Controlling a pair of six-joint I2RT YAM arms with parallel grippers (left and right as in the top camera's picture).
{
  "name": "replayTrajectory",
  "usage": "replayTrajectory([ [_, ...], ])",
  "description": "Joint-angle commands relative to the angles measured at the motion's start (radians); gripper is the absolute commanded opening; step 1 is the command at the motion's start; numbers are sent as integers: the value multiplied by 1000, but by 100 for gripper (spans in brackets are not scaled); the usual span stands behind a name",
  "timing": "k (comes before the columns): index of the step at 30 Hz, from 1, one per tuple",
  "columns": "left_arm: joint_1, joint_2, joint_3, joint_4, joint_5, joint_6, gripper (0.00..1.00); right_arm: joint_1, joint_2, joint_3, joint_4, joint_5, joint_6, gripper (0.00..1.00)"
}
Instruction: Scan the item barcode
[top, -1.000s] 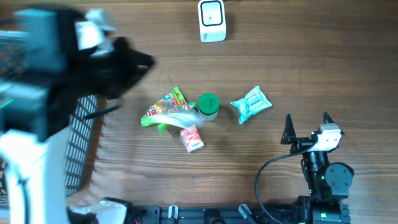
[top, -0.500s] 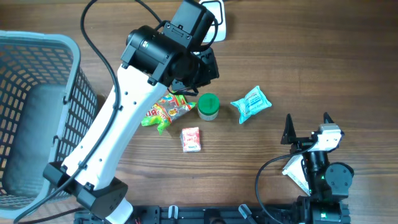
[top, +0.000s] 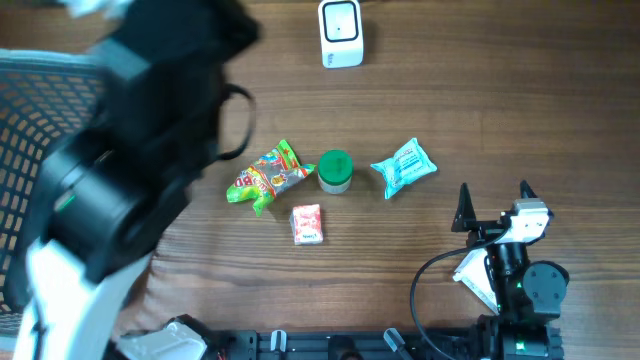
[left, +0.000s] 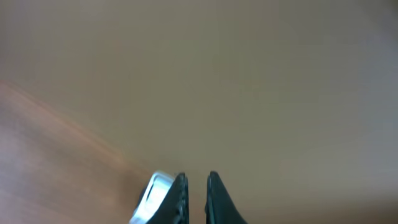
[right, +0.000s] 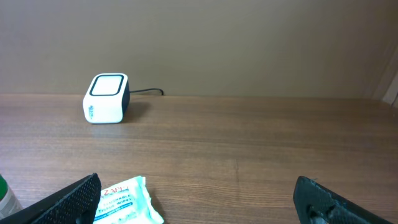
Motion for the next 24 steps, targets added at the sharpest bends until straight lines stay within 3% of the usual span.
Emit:
replayTrajectory([
  [1, -1, -64, 1, 187, -400, 156, 4, 3, -6, -1, 5, 7, -11, 100],
  [5, 11, -73, 1, 508, -594, 568, 4, 3, -6, -1, 5, 7, -12, 100],
  [8, 61, -74, 1, 632, -588, 674, 4, 3, -6, -1, 5, 7, -12, 100],
  [10, 96, -73, 1, 608, -535, 743, 4, 3, -6, -1, 5, 7, -12, 100],
  [14, 117, -134, -48, 404, -259, 851, 13, 3, -6, -1, 5, 7, -11, 100],
  [18, 117, -317, -242, 348, -46, 922, 36, 3, -6, -1, 5, 7, -12, 99],
  [21, 117, -483, -396, 336, 118, 914, 68, 3, -6, -1, 5, 7, -12, 99],
  [22, 117, -527, -433, 334, 165, 914, 88, 3, -6, -1, 6, 7, -11, 100],
  [23, 119, -601, -494, 342, 234, 914, 100, 3, -6, -1, 5, 7, -12, 100],
  [24, 126, -633, -520, 349, 256, 904, 100, 3, -6, -1, 5, 7, -11, 100],
])
